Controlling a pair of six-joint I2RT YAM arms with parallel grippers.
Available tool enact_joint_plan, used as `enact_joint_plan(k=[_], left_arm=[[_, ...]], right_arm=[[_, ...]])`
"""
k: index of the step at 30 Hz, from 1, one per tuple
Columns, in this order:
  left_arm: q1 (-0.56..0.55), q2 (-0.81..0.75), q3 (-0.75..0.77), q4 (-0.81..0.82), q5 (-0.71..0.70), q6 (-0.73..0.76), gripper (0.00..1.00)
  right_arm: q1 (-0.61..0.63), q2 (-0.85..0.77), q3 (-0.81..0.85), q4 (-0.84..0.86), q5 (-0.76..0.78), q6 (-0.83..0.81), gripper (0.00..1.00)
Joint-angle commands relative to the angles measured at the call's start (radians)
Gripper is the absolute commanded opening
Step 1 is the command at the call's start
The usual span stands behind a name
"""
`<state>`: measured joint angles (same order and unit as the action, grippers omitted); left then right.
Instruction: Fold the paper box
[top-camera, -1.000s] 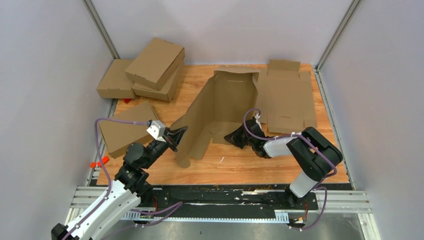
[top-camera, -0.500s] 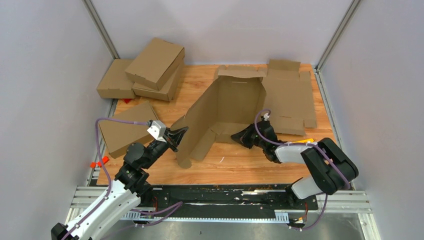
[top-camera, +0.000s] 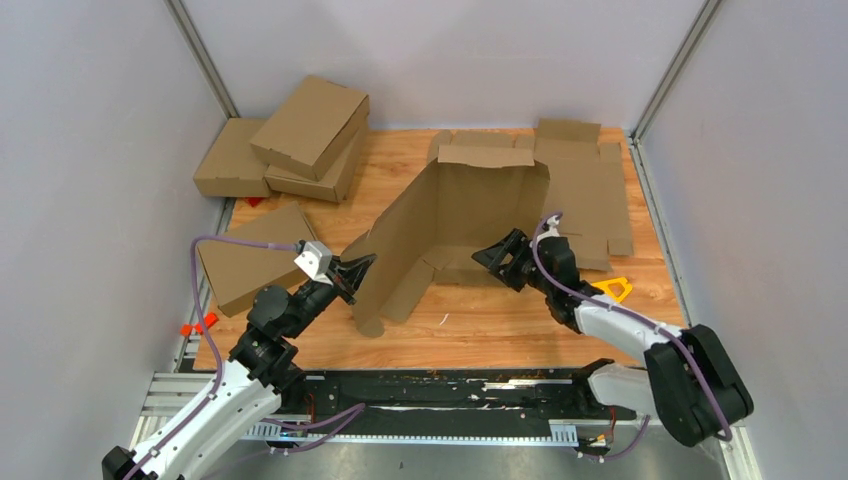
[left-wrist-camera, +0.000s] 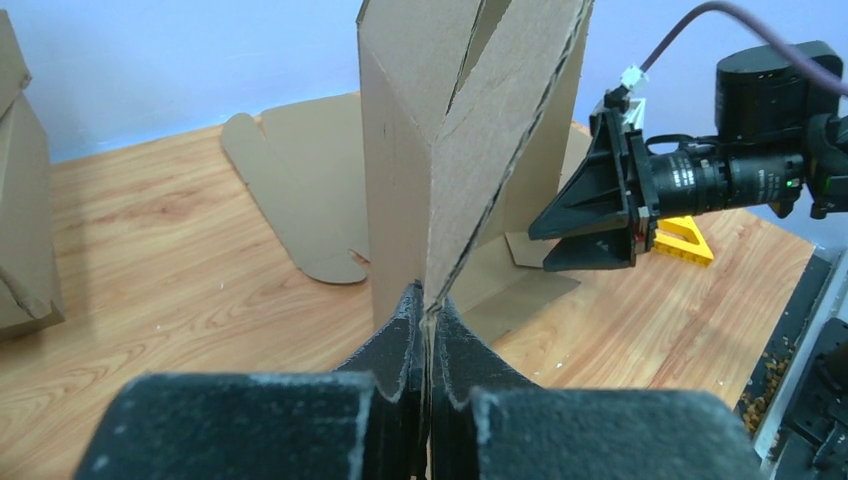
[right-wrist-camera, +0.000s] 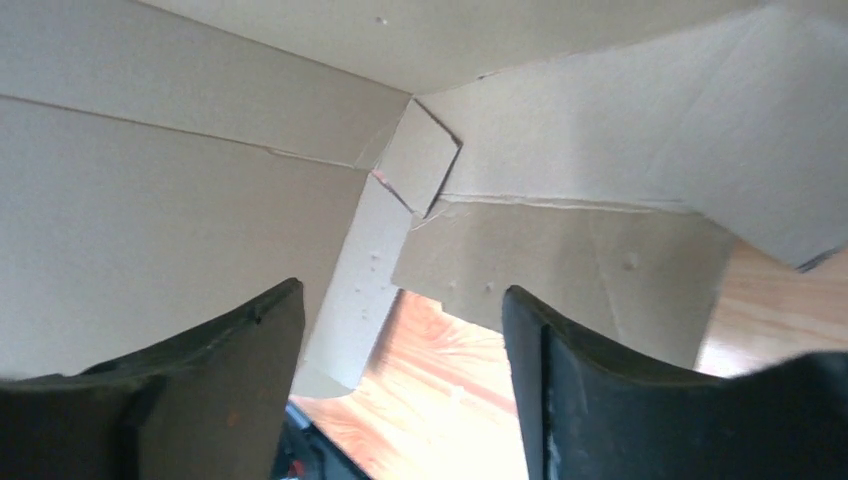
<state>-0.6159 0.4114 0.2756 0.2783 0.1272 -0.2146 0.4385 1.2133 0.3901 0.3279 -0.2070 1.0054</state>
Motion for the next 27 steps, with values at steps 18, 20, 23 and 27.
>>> enact_joint_plan(k=[18,20,23,27], left_arm=[[-0.011,0.000,0.009,-0.068,0.013,-0.011,0.00],[-0.011,-0.001,0.008,-0.067,0.014,-0.012,0.00],[-0.011,0.001,0.008,-0.065,0.015,-0.013,0.00],[-0.010,0.001,0.008,-0.066,0.018,-0.014,0.00]], right_arm=[[-0.104,-0.388,-0.122,-0.371,0.284,-0.068,1.00],[-0.104,-0.315,-0.135,-0.284,0.255,-0.018,1.00],[-0.104,-0.206,-0.125,-0.198,0.232,0.031,1.00],[-0.103,-0.066,-0.083,-0.158,0.223,0.053,0.99]])
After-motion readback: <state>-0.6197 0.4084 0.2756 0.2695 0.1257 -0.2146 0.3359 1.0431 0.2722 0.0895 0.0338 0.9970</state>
